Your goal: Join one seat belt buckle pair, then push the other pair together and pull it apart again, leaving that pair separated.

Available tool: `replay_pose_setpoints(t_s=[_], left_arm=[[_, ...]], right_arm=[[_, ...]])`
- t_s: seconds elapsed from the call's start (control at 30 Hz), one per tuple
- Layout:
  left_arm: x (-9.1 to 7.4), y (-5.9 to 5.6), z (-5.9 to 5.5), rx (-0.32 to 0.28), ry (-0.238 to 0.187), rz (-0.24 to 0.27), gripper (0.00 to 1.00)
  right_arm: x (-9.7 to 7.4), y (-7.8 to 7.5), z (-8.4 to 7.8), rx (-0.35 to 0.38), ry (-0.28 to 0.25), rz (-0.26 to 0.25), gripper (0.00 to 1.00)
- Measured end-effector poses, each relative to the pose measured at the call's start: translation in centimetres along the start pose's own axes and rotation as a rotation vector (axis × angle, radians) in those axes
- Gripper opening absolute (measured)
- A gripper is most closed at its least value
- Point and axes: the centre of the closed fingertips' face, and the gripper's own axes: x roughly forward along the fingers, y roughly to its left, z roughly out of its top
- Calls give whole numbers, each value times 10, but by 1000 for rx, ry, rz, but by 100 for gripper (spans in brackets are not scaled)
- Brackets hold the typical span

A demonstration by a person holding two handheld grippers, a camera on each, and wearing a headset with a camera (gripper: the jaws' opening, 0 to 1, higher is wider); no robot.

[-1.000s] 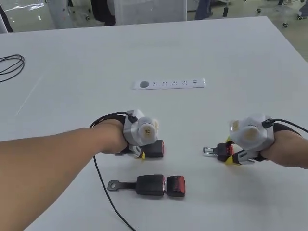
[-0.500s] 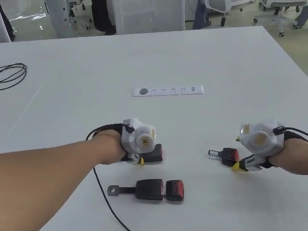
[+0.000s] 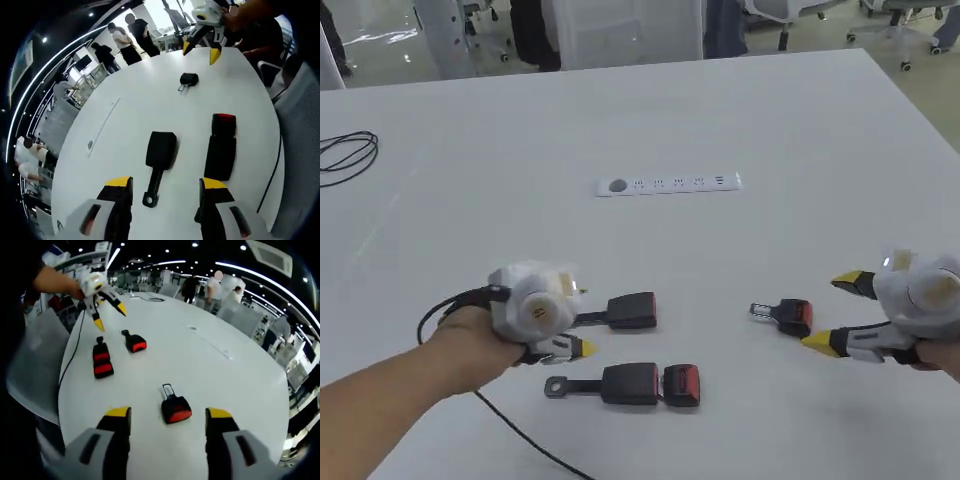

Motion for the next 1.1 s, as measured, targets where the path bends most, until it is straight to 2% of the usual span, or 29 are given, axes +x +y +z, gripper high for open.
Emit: replay_pose_setpoints(t_s=[0.07,0.2,0.23,0.3,0.37,0.43,0.5,0.6,0.63,0.67,0.7,0.77,0.87,1.0,1.1], left_arm=[[-11,-5,-4,-70,-11,7,56],[-37,-13,-17,-129,-23,35,64],[-42,-11,-20,-153,-29,61,68],[-54,-10,-32,-232,-16,118,75],[-64,-16,-43,-274,-4,122,78],[-72,-17,-48,-289,-16,145,82],[-83,-19,-59,-323,-22,155,86],[-95,-18,-80,-350,11,189,91],[-98,-19,-85,-371,12,192,91],[-101,-23,-90,-426,-4,196,92],[-103,-26,-90,-448,-15,197,92],[-107,-32,-97,-434,-15,181,96],[-110,-41,-99,-423,-16,165,100],[-112,-47,-104,-448,-19,153,100],[-112,-51,-103,-449,-23,156,100]], right_arm=[[-6,9,4,4,-25,4,63],[-17,20,0,11,-45,12,64],[-20,22,1,19,-50,11,65],[-25,26,0,23,-56,8,68],[-31,32,-2,22,-63,15,69],[-36,36,-5,17,-67,10,70],[-40,39,-9,22,-62,9,73],[-48,44,-14,52,-64,12,78],[-50,47,-17,76,-66,17,79],[-52,48,-20,85,-62,16,81],[-54,49,-23,88,-61,12,83],[-58,50,-27,106,-60,5,88],[-63,50,-27,105,-67,-18,99],[-68,47,-27,121,-81,-48,100],[-67,48,-28,121,-76,-58,100]])
